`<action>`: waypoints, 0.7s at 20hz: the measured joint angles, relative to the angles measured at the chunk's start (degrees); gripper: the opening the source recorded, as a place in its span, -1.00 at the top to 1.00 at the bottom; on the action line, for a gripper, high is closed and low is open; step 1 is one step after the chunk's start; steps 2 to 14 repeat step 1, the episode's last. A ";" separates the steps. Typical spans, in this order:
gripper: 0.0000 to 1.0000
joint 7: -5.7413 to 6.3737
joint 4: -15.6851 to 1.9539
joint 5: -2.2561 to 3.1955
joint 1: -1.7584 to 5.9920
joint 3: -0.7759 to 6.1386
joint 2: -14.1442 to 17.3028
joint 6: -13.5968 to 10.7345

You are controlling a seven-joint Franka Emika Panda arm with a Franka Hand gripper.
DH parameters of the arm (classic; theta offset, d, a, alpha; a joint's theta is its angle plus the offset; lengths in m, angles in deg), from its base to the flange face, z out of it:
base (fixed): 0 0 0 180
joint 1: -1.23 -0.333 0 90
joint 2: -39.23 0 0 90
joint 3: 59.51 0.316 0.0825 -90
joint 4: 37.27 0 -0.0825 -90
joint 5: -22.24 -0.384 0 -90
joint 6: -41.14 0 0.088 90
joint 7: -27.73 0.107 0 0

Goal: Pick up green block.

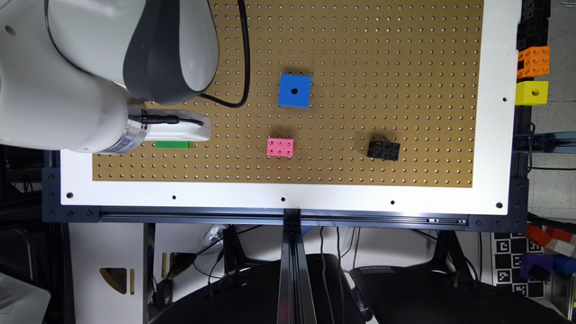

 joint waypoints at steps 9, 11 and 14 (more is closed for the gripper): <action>1.00 0.00 0.00 0.00 0.00 0.00 0.00 0.00; 1.00 0.00 0.00 0.00 0.00 0.00 0.00 0.00; 1.00 0.00 0.00 0.00 0.00 0.00 0.00 0.00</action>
